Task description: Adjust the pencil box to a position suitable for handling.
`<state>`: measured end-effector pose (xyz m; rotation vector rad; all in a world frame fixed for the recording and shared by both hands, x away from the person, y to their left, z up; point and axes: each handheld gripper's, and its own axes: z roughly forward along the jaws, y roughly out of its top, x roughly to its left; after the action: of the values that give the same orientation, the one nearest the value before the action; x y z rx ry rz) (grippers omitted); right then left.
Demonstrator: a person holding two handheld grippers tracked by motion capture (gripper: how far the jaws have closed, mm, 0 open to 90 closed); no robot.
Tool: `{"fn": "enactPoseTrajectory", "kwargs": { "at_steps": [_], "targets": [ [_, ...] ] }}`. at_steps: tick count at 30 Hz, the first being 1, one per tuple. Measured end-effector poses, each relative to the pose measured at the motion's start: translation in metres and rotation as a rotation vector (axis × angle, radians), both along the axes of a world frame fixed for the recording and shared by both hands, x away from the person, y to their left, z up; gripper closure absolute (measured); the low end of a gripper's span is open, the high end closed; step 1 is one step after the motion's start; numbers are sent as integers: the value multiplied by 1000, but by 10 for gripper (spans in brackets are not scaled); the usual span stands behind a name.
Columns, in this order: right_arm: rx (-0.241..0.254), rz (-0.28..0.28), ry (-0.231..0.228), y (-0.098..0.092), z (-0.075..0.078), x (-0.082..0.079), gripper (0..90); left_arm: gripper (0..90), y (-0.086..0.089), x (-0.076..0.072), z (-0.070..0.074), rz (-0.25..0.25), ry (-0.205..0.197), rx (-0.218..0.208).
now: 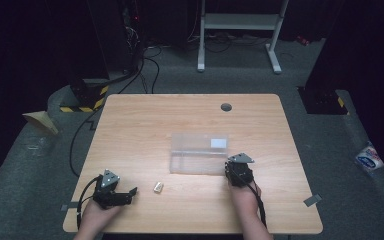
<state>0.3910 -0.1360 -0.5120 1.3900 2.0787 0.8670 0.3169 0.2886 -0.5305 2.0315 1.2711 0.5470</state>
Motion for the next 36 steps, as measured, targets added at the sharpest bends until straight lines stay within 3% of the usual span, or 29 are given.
{"fn": "enactPoseTrajectory", "kwargs": {
  "at_steps": [22, 26, 34, 36],
  "targets": [
    [-13, 13, -5, 1, 0, 3, 810, 87, 0, 0, 0, 0, 0, 0],
    [7, 6, -31, 0, 5, 1, 769, 87, 0, 0, 0, 0, 0, 0],
    [34, 5, -47, -15, 15, -2, 721, 87, 0, 0, 0, 0, 0, 0],
    [38, -13, -47, -27, 15, -3, 707, 87, 0, 0, 0, 0, 0, -1]
  ]
}}
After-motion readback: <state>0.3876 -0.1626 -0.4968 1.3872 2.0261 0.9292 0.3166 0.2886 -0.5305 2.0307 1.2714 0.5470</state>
